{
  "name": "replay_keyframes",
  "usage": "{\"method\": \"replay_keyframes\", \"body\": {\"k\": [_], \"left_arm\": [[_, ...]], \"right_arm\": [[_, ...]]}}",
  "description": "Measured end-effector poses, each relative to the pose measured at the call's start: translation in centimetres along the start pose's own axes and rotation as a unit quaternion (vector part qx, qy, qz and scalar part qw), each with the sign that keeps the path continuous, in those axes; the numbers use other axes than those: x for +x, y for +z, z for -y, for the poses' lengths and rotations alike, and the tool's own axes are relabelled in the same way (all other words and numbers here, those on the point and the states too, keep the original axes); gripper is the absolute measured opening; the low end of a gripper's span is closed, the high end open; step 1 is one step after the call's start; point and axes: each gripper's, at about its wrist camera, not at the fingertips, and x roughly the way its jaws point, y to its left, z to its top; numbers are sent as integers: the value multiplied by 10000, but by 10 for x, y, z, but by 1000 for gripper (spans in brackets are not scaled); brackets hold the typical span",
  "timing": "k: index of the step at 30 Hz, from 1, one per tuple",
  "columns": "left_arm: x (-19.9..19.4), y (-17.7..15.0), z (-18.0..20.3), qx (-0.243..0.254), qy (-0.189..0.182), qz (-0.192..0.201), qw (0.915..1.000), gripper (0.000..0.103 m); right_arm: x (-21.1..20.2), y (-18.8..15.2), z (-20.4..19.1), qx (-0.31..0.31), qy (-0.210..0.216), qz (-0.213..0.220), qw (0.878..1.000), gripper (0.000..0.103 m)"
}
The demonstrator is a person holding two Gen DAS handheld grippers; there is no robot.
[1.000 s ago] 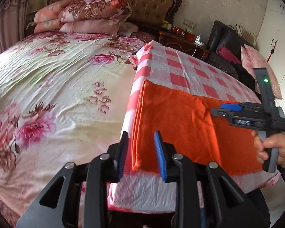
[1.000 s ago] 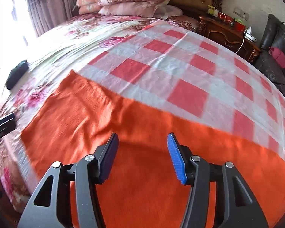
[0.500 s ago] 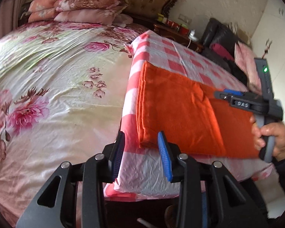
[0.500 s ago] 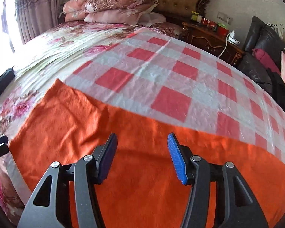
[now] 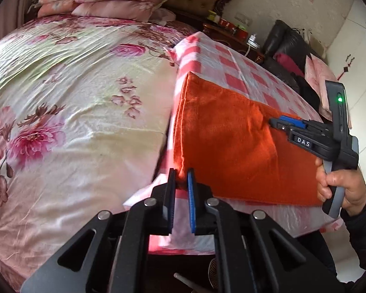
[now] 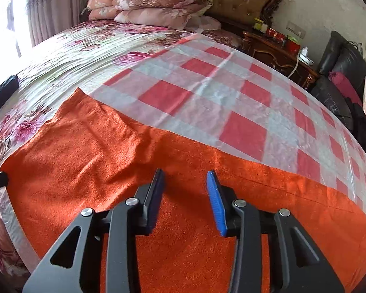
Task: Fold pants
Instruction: 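Lift the pants edge with the left tool and fold it over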
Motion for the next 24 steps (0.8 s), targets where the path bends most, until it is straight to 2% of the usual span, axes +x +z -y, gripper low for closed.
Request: {"method": "replay_keyframes", "body": {"k": [3, 5, 6, 7, 8, 9, 11, 12, 14, 15, 17, 18, 19, 21, 22, 24], "left_arm": [[-6, -1, -18, -357, -174, 45, 9992, 9], [-6, -4, -24, -568, -393, -11, 9976, 16], [-7, -6, -31, -786, -470, 29, 9958, 29], [-8, -9, -39, -1034, -619, 75, 9927, 49], [-8, -12, -51, -1396, -956, 163, 9855, 54], [-5, -16, -60, -1674, -1269, 203, 9775, 55], [13, -24, -80, -2270, -1809, 126, 9569, 55], [21, -26, -86, -2460, -1909, 89, 9502, 55], [40, -31, -97, -2832, -2325, 16, 9304, 54], [51, -34, -102, -3070, -2631, -31, 9146, 54], [63, -37, -106, -3381, -2989, -8, 8924, 54], [64, -37, -104, -3401, -3110, 13, 8875, 51], [64, -37, -102, -3393, -3168, 29, 8858, 46], [61, -33, -96, -3264, -3189, 43, 8898, 36], [58, -31, -91, -3162, -3151, 36, 8948, 27], [52, -25, -83, -2971, -2880, 33, 9104, 20]], "right_arm": [[3, 7, -13, -3, 109, 7, 9999, 38], [5, 10, -13, 41, 151, 9, 9999, 39], [5, 10, -11, 76, 134, 2, 9999, 46], [5, 10, -6, 155, 149, -43, 9998, 50], [4, 9, -2, 236, 228, -98, 9994, 51], [1, 7, 6, 391, 354, -143, 9985, 51], [-9, 1, 17, 596, 335, -92, 9976, 54], [-18, -5, 27, 745, 307, -50, 9967, 59], [-28, -16, 39, 969, 336, -55, 9947, 60], [-33, -24, 45, 1059, 359, -83, 9937, 60], [-38, -36, 52, 1119, 301, -151, 9931, 60], [-39, -42, 54, 1135, 258, -199, 9930, 60], [-40, -48, 54, 1141, 191, -260, 9930, 60], [-41, -55, 53, 1118, 57, -323, 9932, 60], [-40, -57, 53, 1102, 23, -347, 9933, 60], [-38, -61, 50, 1029, -54, -406, 9938, 60]]}}
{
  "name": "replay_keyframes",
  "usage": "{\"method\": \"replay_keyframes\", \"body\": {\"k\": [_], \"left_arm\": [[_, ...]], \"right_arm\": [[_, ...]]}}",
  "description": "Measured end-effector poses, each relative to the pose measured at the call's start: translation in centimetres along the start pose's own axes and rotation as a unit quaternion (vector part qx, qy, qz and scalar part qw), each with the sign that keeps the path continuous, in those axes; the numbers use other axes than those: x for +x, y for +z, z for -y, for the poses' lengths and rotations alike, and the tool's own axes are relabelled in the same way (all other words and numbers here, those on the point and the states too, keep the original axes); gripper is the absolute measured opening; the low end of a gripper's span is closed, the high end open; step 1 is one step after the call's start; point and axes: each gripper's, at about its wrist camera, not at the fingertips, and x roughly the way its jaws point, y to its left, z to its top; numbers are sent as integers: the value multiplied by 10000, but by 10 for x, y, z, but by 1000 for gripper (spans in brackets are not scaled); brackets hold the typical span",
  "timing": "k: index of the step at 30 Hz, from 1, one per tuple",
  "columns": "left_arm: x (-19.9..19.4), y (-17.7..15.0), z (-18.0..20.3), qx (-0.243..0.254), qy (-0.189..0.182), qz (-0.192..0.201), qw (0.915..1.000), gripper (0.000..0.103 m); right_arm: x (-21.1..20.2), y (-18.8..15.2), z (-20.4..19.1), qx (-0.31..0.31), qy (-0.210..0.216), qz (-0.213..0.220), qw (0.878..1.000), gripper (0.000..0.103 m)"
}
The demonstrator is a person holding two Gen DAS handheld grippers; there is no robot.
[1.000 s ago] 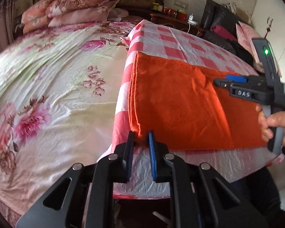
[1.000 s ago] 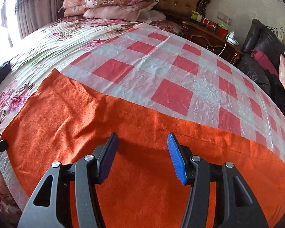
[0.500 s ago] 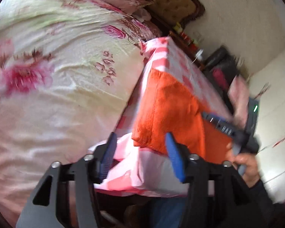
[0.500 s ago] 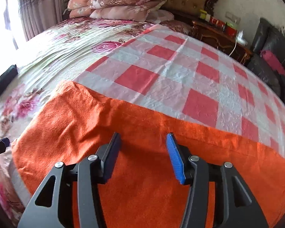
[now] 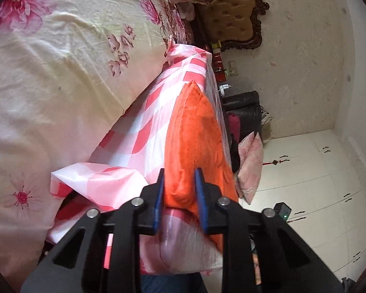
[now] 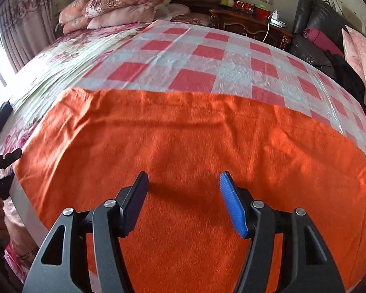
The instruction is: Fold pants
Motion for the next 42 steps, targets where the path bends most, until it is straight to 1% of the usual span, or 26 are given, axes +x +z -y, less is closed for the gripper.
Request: {"method": "replay_keyframes", "body": {"k": [4, 9, 11, 13, 14, 15, 16, 17, 18, 19, 20, 21, 22, 23, 25, 26, 27, 28, 30, 31, 34, 35, 36, 40, 41, 42], "left_arm": [[-3, 0, 14, 319, 393, 46, 9987, 19], [-7, 1, 17, 345, 652, 132, 9972, 20], [-15, 1, 17, 322, 835, 291, 9956, 20], [-29, -1, 23, 403, 1363, 722, 9872, 20], [-36, -1, 29, 483, 1624, 959, 9809, 22], [-43, -4, 44, 737, 2008, 1329, 9678, 26], [-44, -8, 58, 1040, 2235, 1551, 9567, 38], [-38, -16, 83, 1642, 2511, 1776, 9373, 45], [-29, -22, 101, 2118, 2632, 1829, 9233, 56], [-15, -30, 120, 2589, 2686, 1736, 9114, 60], [4, -37, 138, 3019, 2688, 1500, 9023, 60], [27, -46, 155, 3433, 2758, 1230, 8894, 61], [47, -53, 168, 3720, 2894, 1067, 8755, 61], [67, -58, 177, 3933, 2972, 866, 8658, 61], [108, -64, 191, 4138, 3055, 414, 8566, 60], [125, -66, 196, 4236, 3169, 304, 8480, 57], [147, -68, 201, 4350, 3376, 183, 8346, 49], [161, -67, 203, 4365, 3466, 79, 8302, 37], [187, -59, 197, 4223, 3470, -179, 8372, 21], [199, -53, 193, 4178, 3560, -235, 8355, 19], [223, -31, 181, 3933, 3831, -380, 8349, 19], [225, -26, 180, 3933, 3900, -273, 8322, 19], [228, -21, 180, 3905, 3917, -273, 8327, 19], [228, -9, 176, 3642, 3949, -140, 8434, 19], [227, -9, 175, 3603, 3952, -104, 8449, 19], [224, -12, 177, 3606, 3975, -51, 8438, 19]], "right_arm": [[0, -3, 0, -62, -98, 49, 9999, 64], [1, -3, 2, -30, -122, 77, 9999, 68], [2, -3, 3, -19, -127, 99, 9999, 71], [3, -4, 7, 41, -90, 112, 9999, 74], [4, -4, 8, 77, -60, 106, 9999, 75], [4, -4, 10, 108, -26, 107, 9999, 76], [4, -4, 10, 88, -33, 125, 9999, 76], [4, -5, 10, 67, -44, 140, 9999, 76], [5, -4, 10, 77, -36, 141, 9999, 77], [5, -4, 10, 83, -29, 139, 9999, 77], [5, -4, 11, 92, -13, 130, 9999, 77], [4, -4, 12, 132, 20, 104, 9999, 77], [3, -4, 14, 188, 58, 88, 9998, 76], [1, -5, 18, 285, 135, 91, 9995, 76], [-7, -8, 28, 489, 309, 133, 9982, 76], [-13, -11, 33, 521, 301, 193, 9980, 76], [-20, -14, 39, 536, 236, 275, 9979, 76], [-28, -17, 48, 529, 156, 360, 9978, 76], [-41, -23, 67, 545, -21, 474, 9974, 76], [-46, -27, 83, 607, -131, 493, 9969, 76], [-54, -40, 118, 781, -209, 376, 9960, 76], [-55, -45, 126, 777, -220, 334, 9962, 75], [-57, -49, 132, 757, -267, 320, 9963, 75], [-70, -63, 170, 727, -487, 444, 9952, 74], [-72, -65, 182, 741, -546, 476, 9946, 74], [-75, -67, 201, 809, -680, 490, 9932, 74]]}}
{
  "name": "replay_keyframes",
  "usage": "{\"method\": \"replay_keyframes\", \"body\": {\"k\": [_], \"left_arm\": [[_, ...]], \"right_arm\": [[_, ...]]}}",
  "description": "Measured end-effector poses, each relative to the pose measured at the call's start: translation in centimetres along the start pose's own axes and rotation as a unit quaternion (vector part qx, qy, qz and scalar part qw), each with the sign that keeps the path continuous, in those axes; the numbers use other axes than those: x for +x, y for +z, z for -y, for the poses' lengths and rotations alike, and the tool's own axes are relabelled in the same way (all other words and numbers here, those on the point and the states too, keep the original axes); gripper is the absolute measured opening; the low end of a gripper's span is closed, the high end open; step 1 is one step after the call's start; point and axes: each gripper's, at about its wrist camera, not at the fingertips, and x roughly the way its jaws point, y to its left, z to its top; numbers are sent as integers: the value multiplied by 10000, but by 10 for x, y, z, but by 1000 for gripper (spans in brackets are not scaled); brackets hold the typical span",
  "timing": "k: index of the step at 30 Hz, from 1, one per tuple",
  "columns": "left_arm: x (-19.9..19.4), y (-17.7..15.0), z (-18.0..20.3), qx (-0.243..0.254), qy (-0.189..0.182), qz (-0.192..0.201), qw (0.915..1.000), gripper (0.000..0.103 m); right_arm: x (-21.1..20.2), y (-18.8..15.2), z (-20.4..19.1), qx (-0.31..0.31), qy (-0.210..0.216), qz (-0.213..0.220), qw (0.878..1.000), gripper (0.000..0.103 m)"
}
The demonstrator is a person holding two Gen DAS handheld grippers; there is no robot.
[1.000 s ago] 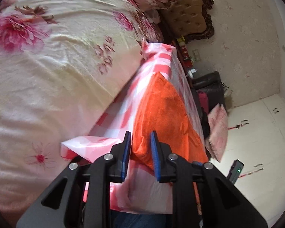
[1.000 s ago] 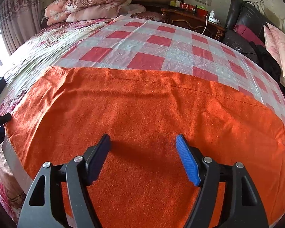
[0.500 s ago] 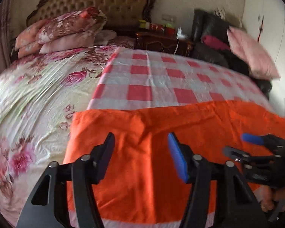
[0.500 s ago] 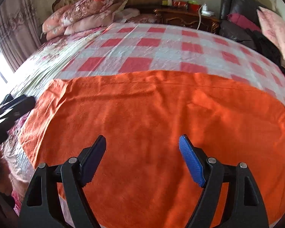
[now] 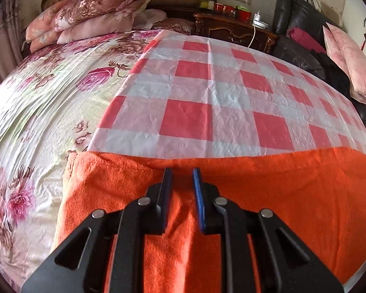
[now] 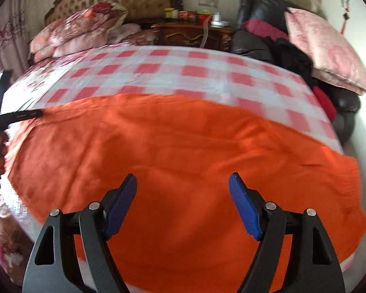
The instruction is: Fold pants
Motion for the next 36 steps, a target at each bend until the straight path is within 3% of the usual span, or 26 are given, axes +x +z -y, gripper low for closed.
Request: {"method": "replay_keyframes", "body": {"k": [3, 5, 8, 10, 12, 15, 17, 20, 23, 26, 28, 29, 31, 33, 35, 36], "left_arm": [[-3, -9, 8, 158, 239, 223, 9993, 19], [-7, -12, 4, -76, 172, 203, 9996, 21], [-14, -12, 0, -289, 107, 82, 9995, 30], [-23, -15, -3, -537, 78, -7, 9985, 29], [-39, -21, -8, -747, 29, 157, 9971, 29], [-55, -32, -5, -543, 254, 134, 9981, 29], [-66, -39, -1, -375, 230, 158, 9989, 28], [-79, -58, 11, -53, 130, 88, 9999, 28], [-78, -79, 13, 66, 103, -48, 9999, 28], [-72, -91, 4, 71, 172, -110, 9998, 29], [-75, -94, -3, 2, 242, -27, 9997, 30], [-81, -95, -11, -106, 194, 118, 9997, 30], [-97, -97, -47, -812, -167, 397, 9958, 31], [-107, -101, -91, -1585, -257, 543, 9855, 31], [-113, -108, -133, -2098, -274, 608, 9755, 38], [-114, -112, -150, -2328, -380, 609, 9699, 49]], "right_arm": [[6, 5, 48, 271, -234, -10, 9994, 74], [13, 9, 94, 629, -498, -43, 9968, 68], [29, 10, 167, 1289, -776, -228, 9884, 66], [43, 6, 199, 1401, -1003, -607, 9832, 40], [39, 4, 218, 1533, -670, -434, 9849, 40], [35, 6, 220, 1362, -792, -397, 9867, 42], [16, 4, 211, 1452, -750, -88, 9865, 68], [0, -2, 196, 1432, -925, 174, 9852, 69], [9, -17, 189, 1458, -1448, -168, 9785, 69], [25, -32, 186, 1259, -1641, -525, 9770, 70], [23, -37, 186, 1204, -1823, -459, 9748, 75], [21, -37, 187, 1279, -1815, -510, 9737, 75], [10, -34, 182, 1367, -1766, -409, 9739, 75], [-2, -27, 160, 1310, -1446, -294, 9803, 75], [-8, -22, 129, 1123, -1045, -209, 9879, 75], [-11, -19, 115, 1047, -888, -193, 9903, 75]]}}
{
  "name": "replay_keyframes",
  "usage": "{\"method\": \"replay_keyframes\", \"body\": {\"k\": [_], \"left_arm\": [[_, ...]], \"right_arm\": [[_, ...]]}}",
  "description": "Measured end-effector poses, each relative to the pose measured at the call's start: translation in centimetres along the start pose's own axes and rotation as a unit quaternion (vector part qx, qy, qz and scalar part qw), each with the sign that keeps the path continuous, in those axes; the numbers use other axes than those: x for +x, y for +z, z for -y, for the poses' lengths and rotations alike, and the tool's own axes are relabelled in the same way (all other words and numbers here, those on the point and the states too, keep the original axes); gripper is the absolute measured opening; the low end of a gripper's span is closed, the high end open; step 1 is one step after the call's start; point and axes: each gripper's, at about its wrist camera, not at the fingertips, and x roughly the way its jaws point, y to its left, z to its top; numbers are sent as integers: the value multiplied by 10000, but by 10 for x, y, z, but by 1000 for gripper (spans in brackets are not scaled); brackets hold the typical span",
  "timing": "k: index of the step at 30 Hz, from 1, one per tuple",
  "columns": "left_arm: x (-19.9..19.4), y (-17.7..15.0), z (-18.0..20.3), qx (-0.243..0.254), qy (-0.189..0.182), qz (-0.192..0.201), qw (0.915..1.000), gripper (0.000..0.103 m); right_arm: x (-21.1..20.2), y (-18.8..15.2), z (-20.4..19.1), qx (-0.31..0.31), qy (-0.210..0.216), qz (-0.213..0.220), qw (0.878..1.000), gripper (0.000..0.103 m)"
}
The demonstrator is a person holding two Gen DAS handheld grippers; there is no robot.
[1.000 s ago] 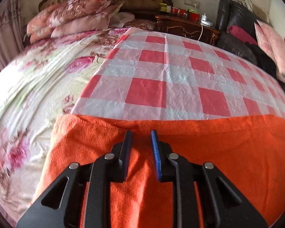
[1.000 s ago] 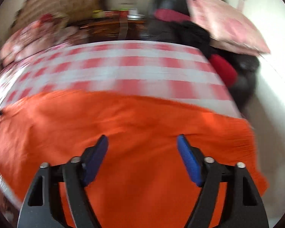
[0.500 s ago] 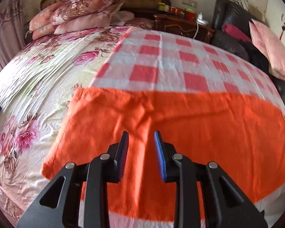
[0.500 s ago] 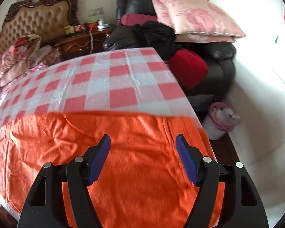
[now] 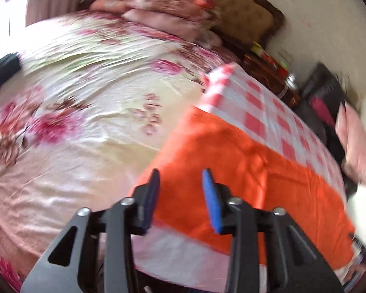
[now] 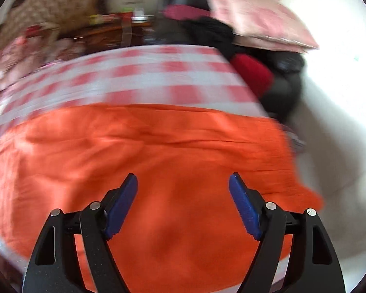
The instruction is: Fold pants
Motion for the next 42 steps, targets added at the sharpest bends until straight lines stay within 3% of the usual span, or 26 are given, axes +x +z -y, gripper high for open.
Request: {"method": "replay_keyframes", "body": {"k": [1, 2, 4, 9, 10, 12, 16, 18, 20, 23, 29, 32, 33, 34, 37, 39, 42], "left_arm": [[-2, 3, -20, -321, -256, -77, 9991, 56], [-1, 4, -39, -665, -610, -211, 9957, 57], [3, 6, -64, -1079, -966, -470, 9883, 58], [25, -7, -93, -1673, -1834, -861, 9649, 58], [29, -9, -95, -1704, -1844, -917, 9636, 56], [40, -15, -99, -1863, -2156, -1041, 9529, 56], [47, -17, -100, -1902, -2564, -1076, 9415, 33], [47, -16, -97, -1779, -2599, -1060, 9432, 20], [45, -14, -93, -1657, -2599, -1063, 9454, 20], [39, -10, -94, -1574, -2455, -940, 9519, 12], [1, 9, -43, -292, -1478, -553, 9870, 10], [-16, 16, -10, 371, -809, -351, 9954, 10], [-23, 17, 10, 800, -439, -217, 9956, 10], [-30, 18, 29, 1186, -204, -72, 9927, 10], [-45, 11, 96, 2298, 309, 334, 9722, 9], [-50, -6, 149, 3042, 397, 567, 9501, 9], [-43, -48, 216, 4007, 366, 746, 9124, 9]], "right_arm": [[-5, -1, -19, -71, 255, -23, 9996, 75], [-9, -2, -38, -99, 594, -84, 9982, 75], [-15, -2, -69, -222, 1151, -195, 9929, 75], [-29, -8, -148, -721, 2040, -451, 9753, 74], [-31, -11, -166, -781, 2256, -551, 9695, 69], [-37, -19, -194, -1009, 2430, -661, 9625, 61], [-46, -36, -236, -1595, 2419, -693, 9546, 56], [-47, -44, -250, -1774, 2432, -719, 9509, 56], [-45, -48, -262, -1943, 2433, -772, 9471, 56], [-40, -51, -271, -2053, 2365, -821, 9461, 56], [-25, -57, -277, -2315, 2000, -978, 9470, 56], [-25, -56, -273, -2212, 2056, -1035, 9477, 56], [-24, -52, -267, -1993, 2226, -1121, 9477, 56], [-25, -49, -262, -1841, 2343, -1165, 9474, 56], [-27, -34, -240, -1329, 2565, -1228, 9495, 58], [-22, -20, -216, -668, 3039, -1445, 9393, 59], [-14, -6, -183, -14, 3323, -1546, 9304, 59]]}}
